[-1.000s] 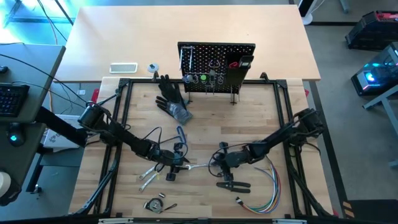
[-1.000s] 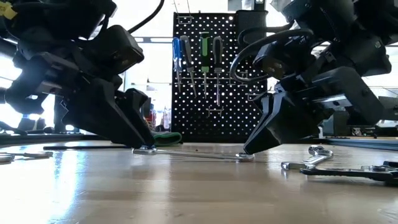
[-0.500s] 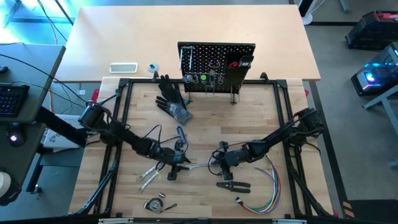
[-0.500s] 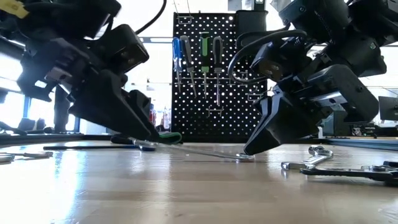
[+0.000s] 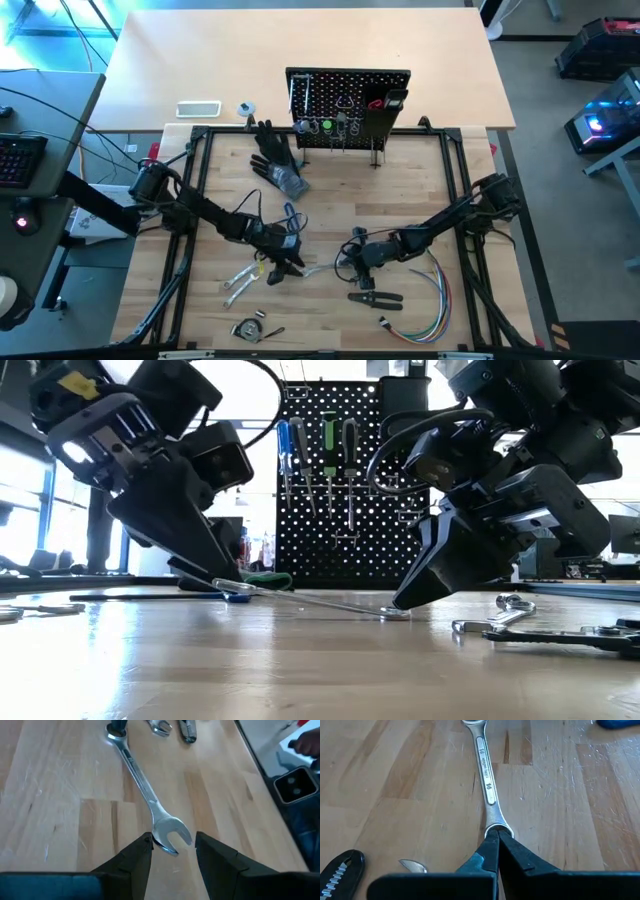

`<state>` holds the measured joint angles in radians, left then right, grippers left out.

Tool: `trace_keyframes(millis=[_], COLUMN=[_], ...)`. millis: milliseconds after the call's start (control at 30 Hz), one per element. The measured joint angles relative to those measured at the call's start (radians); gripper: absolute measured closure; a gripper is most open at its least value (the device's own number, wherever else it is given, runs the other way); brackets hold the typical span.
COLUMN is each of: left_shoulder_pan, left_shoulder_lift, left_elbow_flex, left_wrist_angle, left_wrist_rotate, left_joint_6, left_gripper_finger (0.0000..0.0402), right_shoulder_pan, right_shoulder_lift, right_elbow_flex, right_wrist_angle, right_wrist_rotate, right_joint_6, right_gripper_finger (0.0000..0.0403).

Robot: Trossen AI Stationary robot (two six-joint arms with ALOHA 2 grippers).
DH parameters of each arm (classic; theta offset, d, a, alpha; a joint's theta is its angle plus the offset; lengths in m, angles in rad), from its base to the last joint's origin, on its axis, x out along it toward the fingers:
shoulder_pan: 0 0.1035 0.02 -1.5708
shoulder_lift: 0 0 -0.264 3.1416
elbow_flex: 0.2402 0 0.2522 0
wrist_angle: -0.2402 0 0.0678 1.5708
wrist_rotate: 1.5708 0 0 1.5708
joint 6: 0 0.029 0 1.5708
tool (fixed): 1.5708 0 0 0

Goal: Hang tools onto peg board
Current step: Hang the silver wrench on the pegboard

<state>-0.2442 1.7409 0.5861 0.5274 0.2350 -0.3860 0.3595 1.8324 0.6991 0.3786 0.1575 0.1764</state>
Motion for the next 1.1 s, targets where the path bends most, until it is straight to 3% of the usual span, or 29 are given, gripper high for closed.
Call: trace_keyframes(millis=[200,533,833,1100], left_shoulder_pan=[0.052,0.085,0.018,-0.056], left_shoulder_lift=[0.0,0.0,0.0,0.0], left_elbow_flex=[0.0,0.007,0.101,0.265], left_wrist_angle=[0.0,-0.005,-0.124,-0.438], left_wrist_rotate=[0.062,0.066,-0.045,-0.24], left_joint_6=[-0.046,-0.061,0.088,0.12], left_gripper_finger=[0.0256,0.0241,0.0134,0.0125], right_shoulder_pan=[0.0,0.0,0.0,0.0], right_shoulder_lift=[0.0,0.001,0.002,0.002], right_elbow_flex=[0.0,0.0,-0.001,-0.001], right_wrist_angle=[0.0,-0.001,0.007,0.011], right_wrist_rotate=[0.006,0.026,0.033,0.085], right_joint_6=[-0.001,-0.001,-0.001,0.006], right_gripper_finger=[0.0403,0.0403,0.0403,0.0403])
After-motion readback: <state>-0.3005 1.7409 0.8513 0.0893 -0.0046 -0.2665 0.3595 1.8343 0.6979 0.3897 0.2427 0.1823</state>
